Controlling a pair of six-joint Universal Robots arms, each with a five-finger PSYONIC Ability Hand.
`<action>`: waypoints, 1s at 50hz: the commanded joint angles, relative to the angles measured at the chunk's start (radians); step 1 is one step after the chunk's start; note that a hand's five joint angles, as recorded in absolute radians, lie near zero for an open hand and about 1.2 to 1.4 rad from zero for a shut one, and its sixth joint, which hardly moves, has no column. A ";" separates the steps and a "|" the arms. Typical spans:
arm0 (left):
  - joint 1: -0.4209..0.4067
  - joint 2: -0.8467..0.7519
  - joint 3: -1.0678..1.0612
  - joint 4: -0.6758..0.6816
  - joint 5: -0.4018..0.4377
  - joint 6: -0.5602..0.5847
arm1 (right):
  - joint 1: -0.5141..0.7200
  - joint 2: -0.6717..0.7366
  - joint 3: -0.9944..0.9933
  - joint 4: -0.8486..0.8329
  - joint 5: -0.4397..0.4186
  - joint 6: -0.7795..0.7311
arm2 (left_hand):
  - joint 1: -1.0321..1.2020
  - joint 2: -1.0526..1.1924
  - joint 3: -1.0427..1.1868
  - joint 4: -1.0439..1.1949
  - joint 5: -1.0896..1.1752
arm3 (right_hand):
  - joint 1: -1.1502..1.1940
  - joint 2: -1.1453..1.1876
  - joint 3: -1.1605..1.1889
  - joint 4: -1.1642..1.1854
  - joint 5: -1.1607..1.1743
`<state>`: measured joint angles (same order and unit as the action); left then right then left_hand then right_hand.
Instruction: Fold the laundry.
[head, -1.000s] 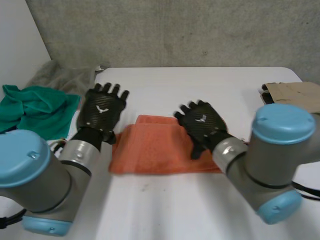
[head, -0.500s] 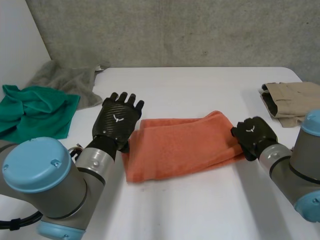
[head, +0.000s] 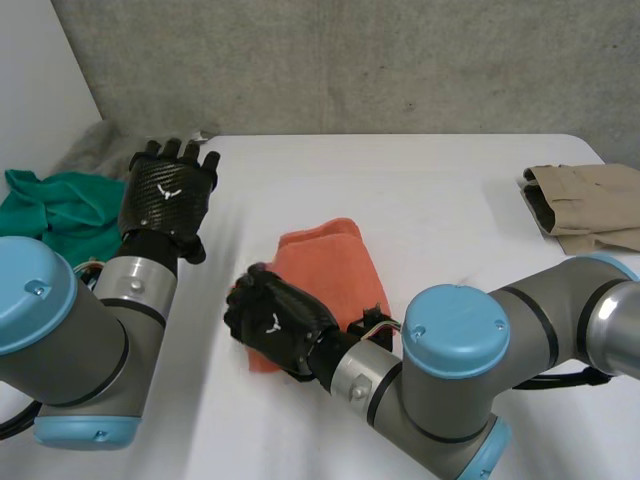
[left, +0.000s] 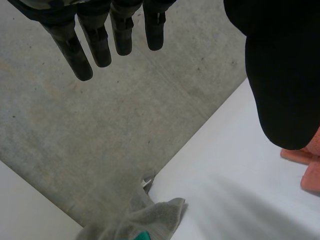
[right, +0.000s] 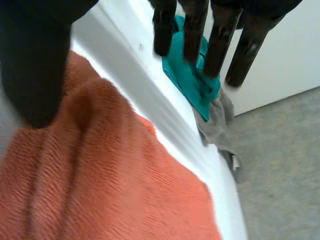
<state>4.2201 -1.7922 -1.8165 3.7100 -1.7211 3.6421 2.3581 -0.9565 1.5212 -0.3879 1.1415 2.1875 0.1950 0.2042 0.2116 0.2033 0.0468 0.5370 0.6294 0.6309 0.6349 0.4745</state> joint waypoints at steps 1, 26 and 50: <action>-0.020 -0.010 0.045 0.002 0.005 -0.048 | -0.071 -0.116 -0.010 0.006 0.154 0.535 | -0.020 -0.030 -0.037 -0.029 -0.047 | -0.362 -0.455 -0.456 -0.460 -0.475; -0.275 -0.464 0.474 -0.275 -0.009 -0.252 | -0.370 -0.153 -0.085 0.296 0.250 0.928 | 0.001 -0.008 -0.016 -0.007 -0.025 | -0.362 -0.455 -0.456 -0.460 -0.475; -0.232 -0.451 0.368 -0.380 -0.186 0.062 | -0.234 0.102 -0.371 0.524 0.187 0.809 | -0.014 -0.023 -0.030 -0.022 -0.040 | -0.362 -0.455 -0.456 -0.460 -0.475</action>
<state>3.9627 -2.2420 -1.4345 3.3289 -1.8994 3.6465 2.1015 -0.9212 1.2064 0.1131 1.3222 3.0261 0.1950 0.2043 0.2116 0.2033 0.0468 0.2018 0.2220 0.2138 0.2330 0.0637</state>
